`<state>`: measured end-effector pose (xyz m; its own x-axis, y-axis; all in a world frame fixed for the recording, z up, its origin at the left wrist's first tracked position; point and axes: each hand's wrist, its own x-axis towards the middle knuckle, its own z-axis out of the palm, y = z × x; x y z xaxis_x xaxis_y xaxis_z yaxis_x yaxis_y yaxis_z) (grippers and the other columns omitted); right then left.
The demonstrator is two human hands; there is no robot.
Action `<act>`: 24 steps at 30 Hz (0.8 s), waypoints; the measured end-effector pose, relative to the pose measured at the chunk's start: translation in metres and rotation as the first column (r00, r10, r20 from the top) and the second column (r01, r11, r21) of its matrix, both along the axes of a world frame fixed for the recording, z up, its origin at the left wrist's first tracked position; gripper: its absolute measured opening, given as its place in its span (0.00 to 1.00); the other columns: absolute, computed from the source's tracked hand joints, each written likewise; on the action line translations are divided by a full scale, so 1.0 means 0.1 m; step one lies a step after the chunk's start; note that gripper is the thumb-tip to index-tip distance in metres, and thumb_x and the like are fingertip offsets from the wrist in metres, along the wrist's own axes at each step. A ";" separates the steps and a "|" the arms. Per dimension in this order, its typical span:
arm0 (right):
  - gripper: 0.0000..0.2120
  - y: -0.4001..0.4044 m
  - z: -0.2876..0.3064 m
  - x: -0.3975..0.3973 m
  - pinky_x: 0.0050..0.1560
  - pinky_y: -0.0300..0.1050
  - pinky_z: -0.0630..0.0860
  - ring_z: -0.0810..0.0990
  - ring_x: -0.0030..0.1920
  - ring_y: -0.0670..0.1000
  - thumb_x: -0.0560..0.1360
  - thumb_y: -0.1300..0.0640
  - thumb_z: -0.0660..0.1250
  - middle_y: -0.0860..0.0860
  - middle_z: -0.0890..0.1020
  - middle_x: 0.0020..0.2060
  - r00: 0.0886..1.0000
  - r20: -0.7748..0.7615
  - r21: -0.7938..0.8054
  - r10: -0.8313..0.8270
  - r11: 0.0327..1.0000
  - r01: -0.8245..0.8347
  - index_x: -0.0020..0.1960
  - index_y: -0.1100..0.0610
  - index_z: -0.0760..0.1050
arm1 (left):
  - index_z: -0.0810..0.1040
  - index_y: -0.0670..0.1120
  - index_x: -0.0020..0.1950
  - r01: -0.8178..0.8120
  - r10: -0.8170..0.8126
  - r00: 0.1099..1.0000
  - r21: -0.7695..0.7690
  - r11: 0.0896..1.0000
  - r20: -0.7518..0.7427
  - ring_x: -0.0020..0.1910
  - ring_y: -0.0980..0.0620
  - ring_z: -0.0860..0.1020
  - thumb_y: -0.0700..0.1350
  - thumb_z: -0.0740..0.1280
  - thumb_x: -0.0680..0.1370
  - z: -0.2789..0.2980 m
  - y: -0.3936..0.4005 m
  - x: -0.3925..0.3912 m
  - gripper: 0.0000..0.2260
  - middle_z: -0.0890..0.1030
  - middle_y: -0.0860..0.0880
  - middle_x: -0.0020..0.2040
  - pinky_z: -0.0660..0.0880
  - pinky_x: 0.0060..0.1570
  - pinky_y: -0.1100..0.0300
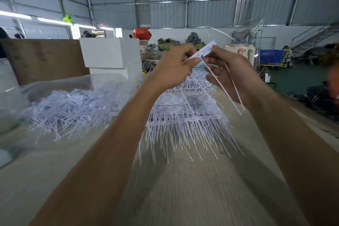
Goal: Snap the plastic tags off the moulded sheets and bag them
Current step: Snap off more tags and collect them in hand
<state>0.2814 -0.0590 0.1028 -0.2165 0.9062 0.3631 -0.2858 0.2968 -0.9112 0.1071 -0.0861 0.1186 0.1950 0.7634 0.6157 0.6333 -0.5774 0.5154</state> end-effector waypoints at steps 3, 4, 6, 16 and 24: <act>0.10 -0.01 0.03 0.08 0.37 0.41 0.79 0.80 0.36 0.47 0.79 0.49 0.69 0.51 0.84 0.40 0.990 0.118 0.054 -0.079 0.996 0.073 0.45 0.53 0.84 | 0.78 0.48 0.52 -0.027 0.028 0.997 0.028 0.999 -0.072 0.45 0.46 0.79 0.47 0.64 0.83 0.03 0.01 -0.01 0.06 0.80 0.49 0.44 0.76 0.51 0.48; 0.08 -0.01 0.03 0.11 0.38 0.42 0.79 0.80 0.36 0.47 0.79 0.50 0.70 0.51 0.84 0.40 0.983 0.151 0.081 -0.101 0.993 0.089 0.48 0.54 0.84 | 0.78 0.50 0.51 -0.040 0.044 0.995 0.041 0.998 -0.094 0.46 0.48 0.79 0.48 0.63 0.84 0.04 0.00 -0.01 0.06 0.80 0.50 0.45 0.76 0.54 0.48; 0.07 -0.01 0.02 0.12 0.38 0.42 0.80 0.80 0.36 0.47 0.79 0.53 0.70 0.52 0.84 0.40 0.975 0.191 0.138 -0.113 0.987 0.087 0.52 0.56 0.82 | 0.78 0.53 0.49 -0.097 0.107 0.988 0.093 0.991 -0.109 0.46 0.51 0.79 0.50 0.62 0.84 0.04 -0.01 0.00 0.07 0.81 0.52 0.45 0.76 0.54 0.51; 0.04 -0.16 0.12 0.15 0.40 0.45 0.79 0.79 0.37 0.49 0.76 0.60 0.72 0.53 0.83 0.37 0.915 0.346 0.448 -0.209 0.893 0.035 0.51 0.58 0.81 | 0.80 0.38 0.39 0.061 -0.035 0.963 -0.090 0.994 0.266 0.33 0.52 0.73 0.47 0.66 0.82 0.04 0.00 -0.01 0.16 0.76 0.45 0.34 0.72 0.40 0.60; 0.03 -0.37 0.22 -0.05 0.37 0.40 0.77 0.78 0.36 0.46 0.78 0.62 0.70 0.52 0.81 0.38 0.877 0.251 0.641 -0.409 0.749 0.166 0.51 0.60 0.79 | 0.75 0.48 0.28 0.231 -0.150 0.853 -0.104 0.967 0.501 0.22 0.56 0.64 0.44 0.66 0.82 0.16 -0.13 -0.05 0.21 0.68 0.55 0.22 0.60 0.26 0.64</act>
